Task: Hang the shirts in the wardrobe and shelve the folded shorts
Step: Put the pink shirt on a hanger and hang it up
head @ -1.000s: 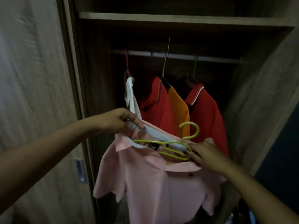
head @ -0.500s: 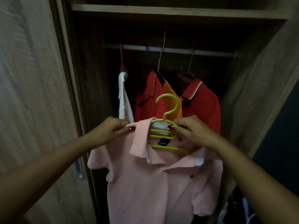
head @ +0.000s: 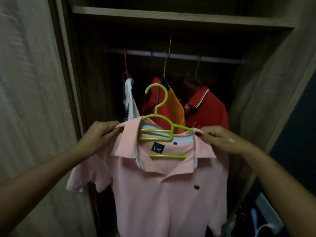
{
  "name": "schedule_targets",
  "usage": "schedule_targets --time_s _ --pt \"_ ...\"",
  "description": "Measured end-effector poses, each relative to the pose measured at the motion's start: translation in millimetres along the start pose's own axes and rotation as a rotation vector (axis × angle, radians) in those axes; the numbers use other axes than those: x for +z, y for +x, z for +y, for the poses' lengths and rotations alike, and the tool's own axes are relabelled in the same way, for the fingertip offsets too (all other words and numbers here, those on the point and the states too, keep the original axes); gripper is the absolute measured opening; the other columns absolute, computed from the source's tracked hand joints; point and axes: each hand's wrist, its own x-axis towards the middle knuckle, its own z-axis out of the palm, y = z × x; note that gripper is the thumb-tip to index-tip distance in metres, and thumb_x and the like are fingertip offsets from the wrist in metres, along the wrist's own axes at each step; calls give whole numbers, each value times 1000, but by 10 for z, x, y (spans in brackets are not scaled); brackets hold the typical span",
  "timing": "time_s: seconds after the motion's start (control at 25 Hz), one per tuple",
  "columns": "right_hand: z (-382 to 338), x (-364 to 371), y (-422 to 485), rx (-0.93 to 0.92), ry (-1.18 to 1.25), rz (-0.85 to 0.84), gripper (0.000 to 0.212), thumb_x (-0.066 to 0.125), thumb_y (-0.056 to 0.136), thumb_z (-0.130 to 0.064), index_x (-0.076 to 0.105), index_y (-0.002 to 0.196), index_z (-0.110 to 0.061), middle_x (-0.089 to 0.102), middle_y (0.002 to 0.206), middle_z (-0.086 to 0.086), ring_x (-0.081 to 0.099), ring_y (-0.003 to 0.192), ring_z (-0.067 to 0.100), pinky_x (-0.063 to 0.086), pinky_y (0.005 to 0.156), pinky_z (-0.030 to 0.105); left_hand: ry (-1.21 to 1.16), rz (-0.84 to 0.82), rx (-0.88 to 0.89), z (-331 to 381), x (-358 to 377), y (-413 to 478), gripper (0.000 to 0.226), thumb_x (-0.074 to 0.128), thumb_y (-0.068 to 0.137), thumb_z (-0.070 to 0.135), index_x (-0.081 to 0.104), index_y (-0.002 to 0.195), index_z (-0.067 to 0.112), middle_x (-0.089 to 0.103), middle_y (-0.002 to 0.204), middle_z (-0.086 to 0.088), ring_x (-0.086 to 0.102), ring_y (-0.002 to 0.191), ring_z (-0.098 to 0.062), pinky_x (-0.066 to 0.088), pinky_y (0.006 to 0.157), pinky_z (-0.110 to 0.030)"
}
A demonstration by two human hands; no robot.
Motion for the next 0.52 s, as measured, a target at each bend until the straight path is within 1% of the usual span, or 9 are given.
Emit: schedule_targets --time_s 0.04,0.12,0.16,0.2,0.28,0.36,0.4,0.44,0.52 --pt "-84 0 6 -16 -9 37 89 49 71 -78 58 90 9 54 78 9 47 72 15 39 63 36 -6 -7 13 39 16 41 30 37 87 51 57 75 33 60 69 12 56 61 -5 41 54 -21" --pt "-214 -49 -44 -12 -24 83 77 50 74 -71 58 83 5 52 72 5 45 66 10 38 59 32 -55 -42 33 136 35 153 28 38 87 50 57 76 34 62 71 17 57 61 -3 39 54 -14" --pt "-280 -103 -118 11 -12 82 75 52 73 -70 57 83 5 52 71 4 45 65 10 39 58 29 -90 -64 47 173 51 225 27 40 87 50 58 77 34 63 71 19 58 62 -3 39 55 -13" --pt "-347 -180 -216 46 25 54 76 56 71 -69 58 87 5 55 74 6 48 66 13 42 58 26 -119 -88 65 212 71 303 29 41 87 50 62 80 31 65 72 15 60 64 -6 43 56 -16" --pt "-438 -386 -484 161 124 -3 62 65 73 -55 62 103 0 69 95 10 64 82 19 52 70 24 -170 -167 98 309 119 502 37 44 87 50 68 87 22 67 75 4 62 68 -13 48 61 -26" --pt "-542 -629 -820 241 250 5 41 68 76 -32 65 111 -10 71 108 7 68 99 19 56 77 26 -267 -269 139 461 209 756 28 46 88 46 67 89 26 66 77 6 62 70 -9 49 63 -25" --pt "-599 -720 -962 251 305 46 39 70 73 -27 67 110 -14 72 109 6 68 99 19 56 76 26 -297 -284 154 545 260 868 28 47 88 45 67 91 26 67 79 6 62 72 -9 51 66 -26" --pt "-653 -805 -1103 249 349 98 44 77 67 -28 69 109 -17 72 108 6 69 97 19 57 76 25 -307 -276 181 615 340 994 35 47 87 48 68 95 21 69 83 3 64 76 -13 52 69 -31" --pt "-727 -927 -1331 253 406 182 62 89 48 -41 72 105 -21 72 107 9 69 94 22 58 78 29 -265 -259 226 670 506 1197 59 45 83 63 68 102 13 70 87 -4 66 82 -19 52 73 -39"
